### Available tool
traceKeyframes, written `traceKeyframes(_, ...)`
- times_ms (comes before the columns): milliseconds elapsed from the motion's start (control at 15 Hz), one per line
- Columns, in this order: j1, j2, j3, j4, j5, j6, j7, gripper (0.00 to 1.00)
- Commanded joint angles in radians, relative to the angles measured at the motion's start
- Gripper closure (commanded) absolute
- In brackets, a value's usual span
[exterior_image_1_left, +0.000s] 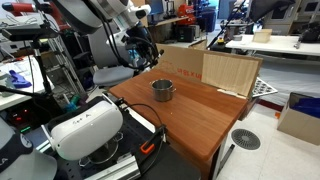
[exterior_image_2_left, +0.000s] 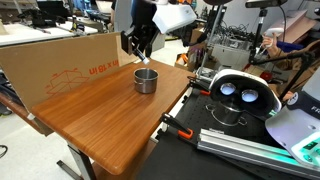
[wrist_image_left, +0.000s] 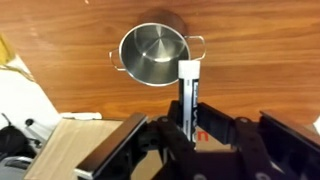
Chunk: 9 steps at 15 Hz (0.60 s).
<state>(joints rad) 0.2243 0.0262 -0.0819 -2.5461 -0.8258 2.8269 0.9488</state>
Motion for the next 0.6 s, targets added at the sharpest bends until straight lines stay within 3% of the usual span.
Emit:
traceKeyframes(0, -0.009, 0.015, -0.023, -0.001, -0.148, 0.038, 0.143, 0.94)
traceKeyframes(333, -0.017, 0.041, -0.06, 0.021, -0.287, 0.031, 0.296, 0.94)
traceKeyframes(533, -0.022, 0.085, -0.076, 0.04, -0.296, 0.033, 0.302, 0.94)
